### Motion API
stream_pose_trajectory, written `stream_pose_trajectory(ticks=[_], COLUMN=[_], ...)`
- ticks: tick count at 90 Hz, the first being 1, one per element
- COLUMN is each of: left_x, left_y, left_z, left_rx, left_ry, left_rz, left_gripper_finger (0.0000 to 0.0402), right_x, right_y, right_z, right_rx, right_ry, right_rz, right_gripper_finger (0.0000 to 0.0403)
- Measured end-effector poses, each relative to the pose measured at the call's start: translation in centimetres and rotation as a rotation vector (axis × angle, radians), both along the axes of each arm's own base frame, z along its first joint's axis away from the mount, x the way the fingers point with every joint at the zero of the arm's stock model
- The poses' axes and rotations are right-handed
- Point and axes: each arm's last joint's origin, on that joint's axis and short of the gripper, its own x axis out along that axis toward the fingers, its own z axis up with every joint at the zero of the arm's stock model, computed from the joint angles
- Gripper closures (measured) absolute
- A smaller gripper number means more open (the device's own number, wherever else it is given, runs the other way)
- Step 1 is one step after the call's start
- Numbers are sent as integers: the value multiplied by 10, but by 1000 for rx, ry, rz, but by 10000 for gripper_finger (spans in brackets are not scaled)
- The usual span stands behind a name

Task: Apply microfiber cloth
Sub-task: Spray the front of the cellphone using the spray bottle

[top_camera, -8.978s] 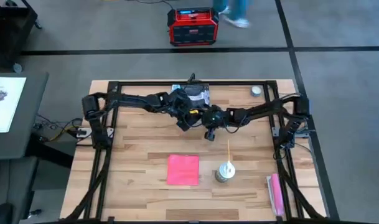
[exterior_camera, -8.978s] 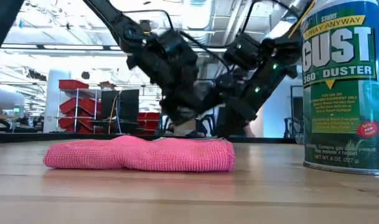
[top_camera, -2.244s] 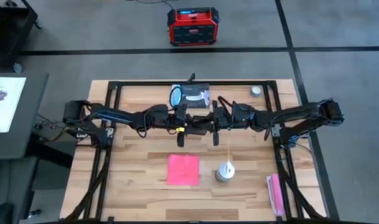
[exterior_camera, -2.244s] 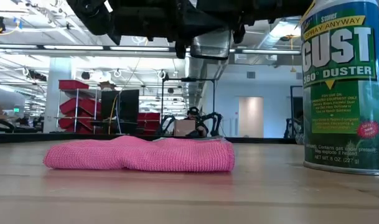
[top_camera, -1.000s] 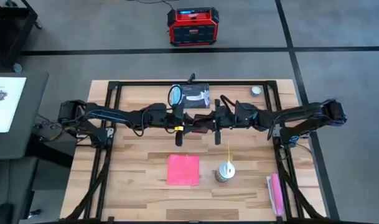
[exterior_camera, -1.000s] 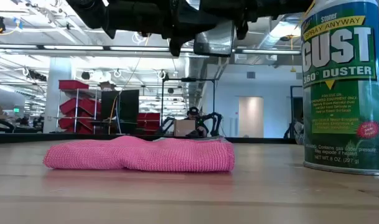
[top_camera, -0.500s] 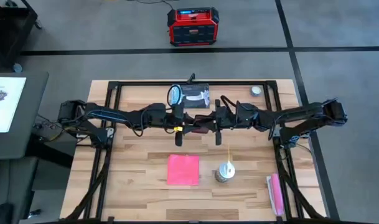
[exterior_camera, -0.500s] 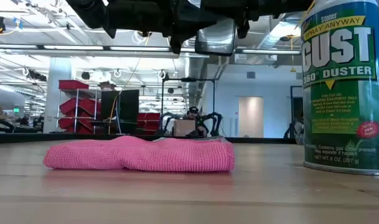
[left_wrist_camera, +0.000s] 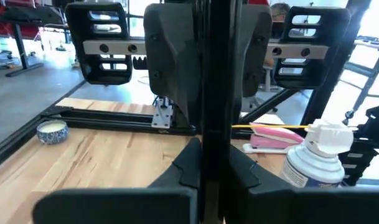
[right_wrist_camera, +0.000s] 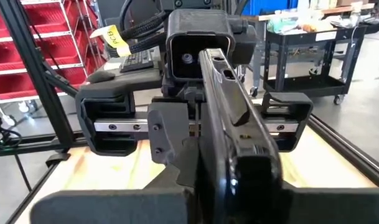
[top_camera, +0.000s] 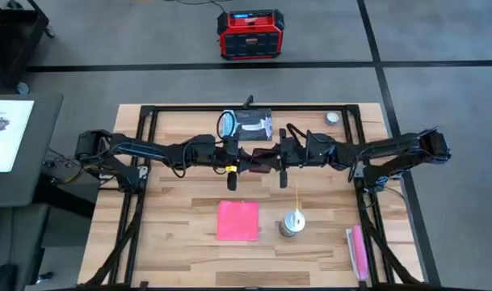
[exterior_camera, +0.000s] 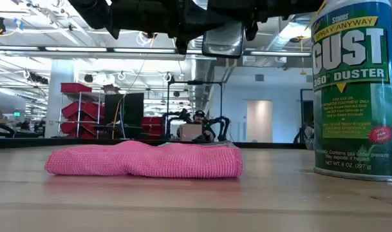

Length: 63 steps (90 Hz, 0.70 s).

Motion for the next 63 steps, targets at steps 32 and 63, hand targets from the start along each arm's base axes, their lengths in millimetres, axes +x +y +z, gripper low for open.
stream_pose_trajectory(ticks=[32, 63], left_x=[0, 0], left_y=[2, 2], left_z=[-1, -1], left_rx=[0, 18], left_ry=[9, 7], left_rz=[60, 53], left_gripper_finger=[399, 399], right_x=[-4, -36], right_y=[-1, -1], right_z=[4, 25], right_rx=[-9, -44], right_ry=[-3, 30], right_rz=[-44, -97], right_gripper_finger=[189, 163])
